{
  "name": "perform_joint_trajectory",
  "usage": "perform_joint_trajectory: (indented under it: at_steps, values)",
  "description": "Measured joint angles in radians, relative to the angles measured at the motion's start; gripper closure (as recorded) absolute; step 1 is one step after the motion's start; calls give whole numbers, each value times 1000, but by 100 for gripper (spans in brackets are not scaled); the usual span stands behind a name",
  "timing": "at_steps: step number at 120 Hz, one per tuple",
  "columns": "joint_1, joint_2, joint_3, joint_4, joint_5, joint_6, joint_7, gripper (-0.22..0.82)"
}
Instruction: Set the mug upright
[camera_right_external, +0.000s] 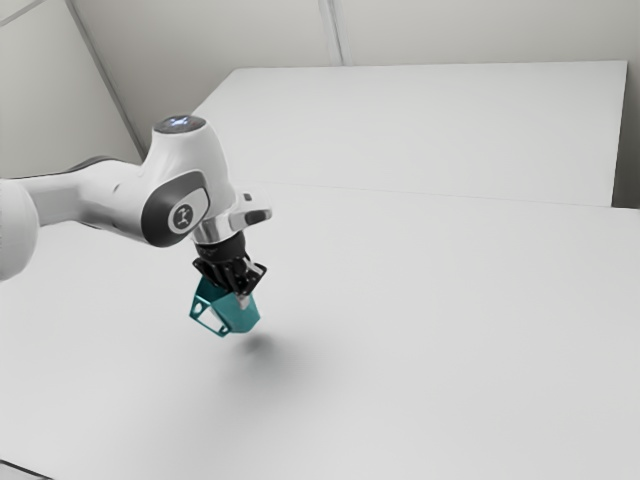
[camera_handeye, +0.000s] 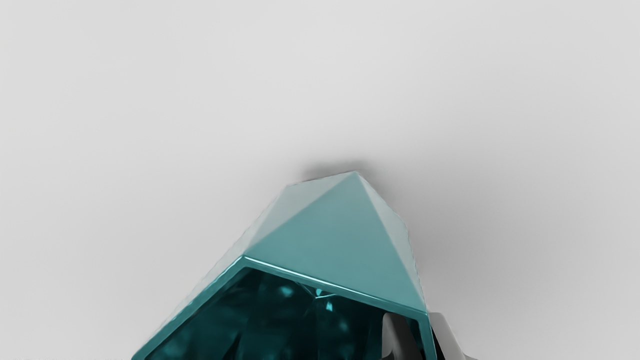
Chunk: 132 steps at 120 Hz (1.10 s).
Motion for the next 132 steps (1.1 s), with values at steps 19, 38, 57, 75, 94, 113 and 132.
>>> perform_joint_trajectory:
  at_steps: [19, 38, 57, 75, 94, 113, 132]
  values:
    - [17, 32, 0, 1, 24, 11, -18, 79]
    - [21, 63, 0, 2, 36, 25, -33, 79]
    - [25, 92, 0, 4, 48, 39, -46, 79]
    - [24, 119, 1, 6, 51, 49, -55, 79]
    - [24, 131, 1, 7, 52, 54, -63, 78]
    - [24, 131, 0, 8, 46, 57, -66, 64]
    - [24, 120, -1, 7, 36, 58, -64, 34]
